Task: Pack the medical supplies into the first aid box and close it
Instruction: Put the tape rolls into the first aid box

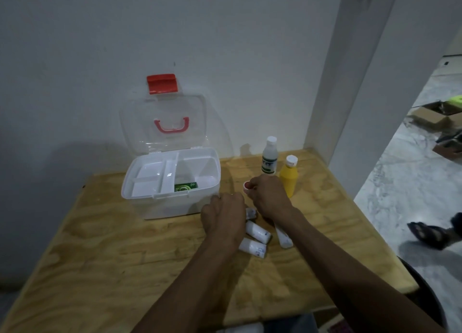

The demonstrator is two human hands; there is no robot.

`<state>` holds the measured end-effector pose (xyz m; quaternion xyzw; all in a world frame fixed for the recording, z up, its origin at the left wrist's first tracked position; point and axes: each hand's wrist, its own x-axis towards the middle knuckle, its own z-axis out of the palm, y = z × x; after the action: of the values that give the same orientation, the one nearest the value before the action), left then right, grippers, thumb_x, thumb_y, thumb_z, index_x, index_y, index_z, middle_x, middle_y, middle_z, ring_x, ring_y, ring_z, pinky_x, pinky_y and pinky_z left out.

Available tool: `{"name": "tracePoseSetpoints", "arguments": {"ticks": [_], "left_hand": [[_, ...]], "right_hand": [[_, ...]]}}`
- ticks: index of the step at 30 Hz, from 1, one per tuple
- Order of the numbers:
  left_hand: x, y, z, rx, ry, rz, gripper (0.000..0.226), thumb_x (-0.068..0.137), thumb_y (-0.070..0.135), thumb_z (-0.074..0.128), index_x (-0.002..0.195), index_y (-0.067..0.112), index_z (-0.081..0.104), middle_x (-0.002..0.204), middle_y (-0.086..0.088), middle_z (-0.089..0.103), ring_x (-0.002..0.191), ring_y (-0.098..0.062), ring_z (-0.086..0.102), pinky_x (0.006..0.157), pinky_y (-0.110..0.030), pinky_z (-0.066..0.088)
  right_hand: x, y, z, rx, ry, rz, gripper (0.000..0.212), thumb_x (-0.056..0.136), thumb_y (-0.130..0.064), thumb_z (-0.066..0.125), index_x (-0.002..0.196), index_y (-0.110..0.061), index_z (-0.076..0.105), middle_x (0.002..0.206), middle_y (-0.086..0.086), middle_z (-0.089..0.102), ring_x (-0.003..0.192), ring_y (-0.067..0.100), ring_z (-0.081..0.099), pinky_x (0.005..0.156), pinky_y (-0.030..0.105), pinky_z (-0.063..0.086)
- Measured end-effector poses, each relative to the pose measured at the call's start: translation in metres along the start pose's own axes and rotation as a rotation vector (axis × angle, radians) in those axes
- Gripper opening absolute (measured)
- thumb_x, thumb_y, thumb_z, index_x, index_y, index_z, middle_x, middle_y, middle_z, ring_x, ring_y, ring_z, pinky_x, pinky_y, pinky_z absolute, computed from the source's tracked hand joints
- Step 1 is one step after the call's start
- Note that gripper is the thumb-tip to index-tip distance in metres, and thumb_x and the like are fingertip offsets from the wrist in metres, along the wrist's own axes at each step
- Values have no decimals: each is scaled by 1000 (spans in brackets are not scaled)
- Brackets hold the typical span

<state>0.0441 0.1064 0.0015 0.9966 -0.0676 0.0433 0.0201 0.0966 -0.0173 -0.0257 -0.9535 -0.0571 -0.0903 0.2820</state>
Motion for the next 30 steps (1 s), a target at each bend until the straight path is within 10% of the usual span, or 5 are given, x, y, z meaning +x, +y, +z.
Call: {"name": "tracePoseSetpoints", "arguments": {"ticks": [11, 20, 30], "left_hand": [[-5, 0, -6, -71, 50, 38, 13, 95, 23, 49, 99, 22, 62, 100, -3, 67, 93, -24, 62, 71, -36, 44], [-30, -28, -44, -313, 293, 72, 21, 97, 25, 49, 113, 27, 63, 102, 0, 68, 91, -20, 60, 73, -35, 51], [-18, -153, -75, -280, 432, -179, 23, 99, 25, 52, 112, 22, 70, 104, -9, 72, 91, -30, 64, 72, -41, 55]], "right_hand": [[-7, -5, -14, 91, 32, 16, 25, 89, -13, 66, 73, 5, 68, 70, 21, 64, 61, 21, 50, 55, 32, 33], [-15, -50, -57, 169, 188, -91, 27, 90, -29, 66, 87, -4, 75, 85, 13, 73, 78, 22, 66, 74, 39, 49], [22, -147, -29, 204, 64, -261, 23, 90, -31, 67, 101, -13, 76, 104, 3, 73, 85, 9, 61, 62, 16, 35]]}}
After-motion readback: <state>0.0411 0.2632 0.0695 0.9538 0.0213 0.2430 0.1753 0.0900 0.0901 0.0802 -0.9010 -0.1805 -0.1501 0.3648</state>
